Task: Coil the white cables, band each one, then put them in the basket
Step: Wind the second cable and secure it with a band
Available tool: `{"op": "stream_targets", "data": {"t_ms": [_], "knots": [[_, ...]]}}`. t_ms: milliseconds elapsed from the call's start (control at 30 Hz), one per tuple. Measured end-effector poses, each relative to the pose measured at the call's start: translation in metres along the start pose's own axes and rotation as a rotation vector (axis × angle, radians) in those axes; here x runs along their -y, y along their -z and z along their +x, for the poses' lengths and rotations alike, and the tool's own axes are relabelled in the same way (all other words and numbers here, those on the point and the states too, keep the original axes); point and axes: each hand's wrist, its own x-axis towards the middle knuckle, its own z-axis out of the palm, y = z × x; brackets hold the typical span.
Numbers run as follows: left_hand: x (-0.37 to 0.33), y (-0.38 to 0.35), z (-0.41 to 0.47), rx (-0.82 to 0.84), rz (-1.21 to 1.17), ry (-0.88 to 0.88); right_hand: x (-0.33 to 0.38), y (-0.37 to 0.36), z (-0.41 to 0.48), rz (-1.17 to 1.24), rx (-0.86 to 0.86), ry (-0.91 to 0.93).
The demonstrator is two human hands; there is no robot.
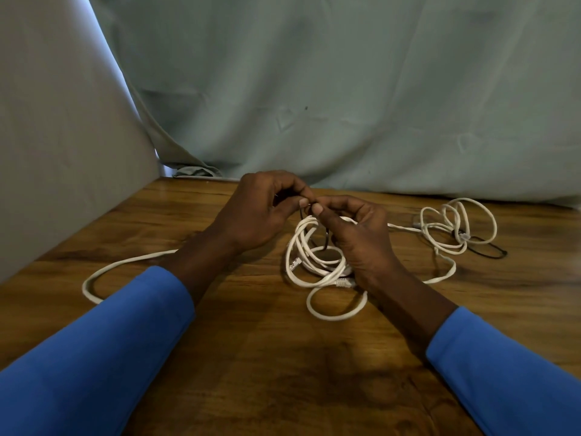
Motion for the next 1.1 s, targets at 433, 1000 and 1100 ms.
{"op": "stream_targets", "data": {"t_ms": [433,1000,1100], "knots": [[-0.001,0.007,0.002,0.019,-0.038,0.022,0.001,-0.002,-0.002,-0.111,0.032,0.139],[0.01,-0.017,-0.012,-0.001,-0.752,0.503,-0.005,-0.002,0.0,-0.123,-0.012,0.132],[0.009,-0.017,-0.012,0.012,-0.746,0.511,-0.007,-0.002,0.0,-0.129,-0.051,0.142]]}}
